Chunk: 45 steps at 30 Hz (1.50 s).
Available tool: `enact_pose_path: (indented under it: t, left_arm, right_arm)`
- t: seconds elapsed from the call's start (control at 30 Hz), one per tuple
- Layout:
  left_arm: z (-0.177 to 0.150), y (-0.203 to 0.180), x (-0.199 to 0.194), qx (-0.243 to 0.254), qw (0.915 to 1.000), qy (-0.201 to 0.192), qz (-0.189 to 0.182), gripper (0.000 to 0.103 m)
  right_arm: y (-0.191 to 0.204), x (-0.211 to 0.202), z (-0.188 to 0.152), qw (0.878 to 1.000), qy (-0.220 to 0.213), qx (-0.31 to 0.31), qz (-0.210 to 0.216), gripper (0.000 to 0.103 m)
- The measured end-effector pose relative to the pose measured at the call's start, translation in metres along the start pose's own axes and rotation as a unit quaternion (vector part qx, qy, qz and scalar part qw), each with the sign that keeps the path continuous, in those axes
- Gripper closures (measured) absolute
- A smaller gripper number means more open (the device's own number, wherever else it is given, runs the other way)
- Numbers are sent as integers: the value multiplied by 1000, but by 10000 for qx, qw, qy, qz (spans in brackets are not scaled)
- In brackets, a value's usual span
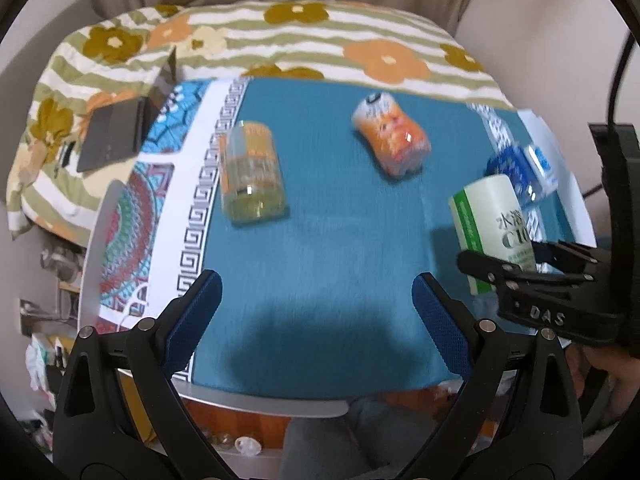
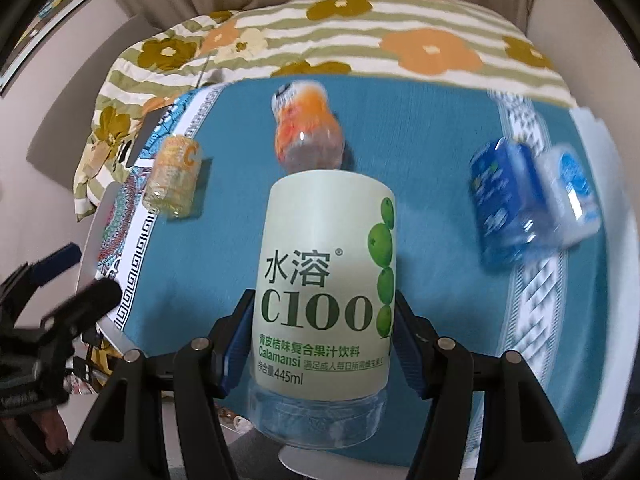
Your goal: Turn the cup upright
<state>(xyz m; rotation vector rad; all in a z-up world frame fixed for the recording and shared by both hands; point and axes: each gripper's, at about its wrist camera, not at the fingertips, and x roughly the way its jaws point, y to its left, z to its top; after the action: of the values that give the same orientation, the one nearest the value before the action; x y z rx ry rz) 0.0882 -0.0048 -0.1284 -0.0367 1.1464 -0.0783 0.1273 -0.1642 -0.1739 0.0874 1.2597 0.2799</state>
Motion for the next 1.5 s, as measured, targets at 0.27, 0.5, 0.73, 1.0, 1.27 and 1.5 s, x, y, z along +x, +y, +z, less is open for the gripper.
enact_pose_path:
  t: [0.27, 0.5, 0.73, 1.0, 1.27, 1.5]
  left_arm:
    - [-12, 14, 20, 161, 9996, 220, -119, 2]
    - [-13, 24, 25, 249, 9992, 251, -166, 2]
    - [-13, 33, 26, 249, 9992, 248, -201, 2]
    - [-12, 42, 20, 215, 9994, 204, -169, 2]
    - [-6, 48, 8, 196, 9996, 130, -163, 2]
    - [19, 28, -12, 346, 9988, 74, -343, 2]
  right_arm:
    - [4, 29, -11, 9995, 31, 287, -89, 44]
    - [4, 38, -16, 9990, -12, 423, -156, 44]
    - [2, 40, -18, 9978, -18, 608, -246, 39]
    - [3, 31, -21, 9973, -198, 678, -202, 7]
    - [7, 13, -23, 9964, -348, 767, -129, 6]
    - [-12, -39, -31, 9920, -672, 1053, -209, 6]
